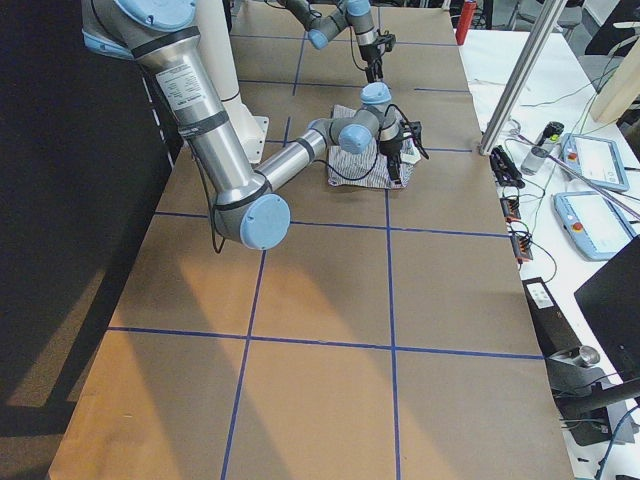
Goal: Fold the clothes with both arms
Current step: 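Release the hem and draw both grippers back from the folded shirt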
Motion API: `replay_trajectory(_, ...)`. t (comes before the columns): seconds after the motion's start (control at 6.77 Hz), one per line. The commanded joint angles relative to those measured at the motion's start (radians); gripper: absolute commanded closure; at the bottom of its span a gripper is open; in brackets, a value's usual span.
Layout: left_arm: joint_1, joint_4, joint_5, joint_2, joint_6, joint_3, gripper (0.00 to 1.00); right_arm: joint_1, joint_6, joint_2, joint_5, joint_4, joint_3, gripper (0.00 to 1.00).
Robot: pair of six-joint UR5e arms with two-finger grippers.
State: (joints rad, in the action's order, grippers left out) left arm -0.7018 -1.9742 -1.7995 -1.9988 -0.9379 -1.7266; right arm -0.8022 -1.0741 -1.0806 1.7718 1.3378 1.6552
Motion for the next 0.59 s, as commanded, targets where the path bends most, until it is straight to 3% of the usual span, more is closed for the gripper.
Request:
replay_trajectory(0.0,0.091,-0.052,0.011,0.086,-0.250,-0.053,0.54,-0.006,0.017,-0.021,0.011,0.000,0.031,0.00)
replay_trajectory(0.15,0.161,-0.054,0.076,0.109,-0.301,-0.053,0.57,-0.006,0.016,-0.022,0.011,0.001,0.031,0.00)
replay_trajectory(0.44,0.212,-0.052,0.098,0.113,-0.344,-0.050,0.57,-0.006,0.002,-0.024,0.011,0.001,0.031,0.00)
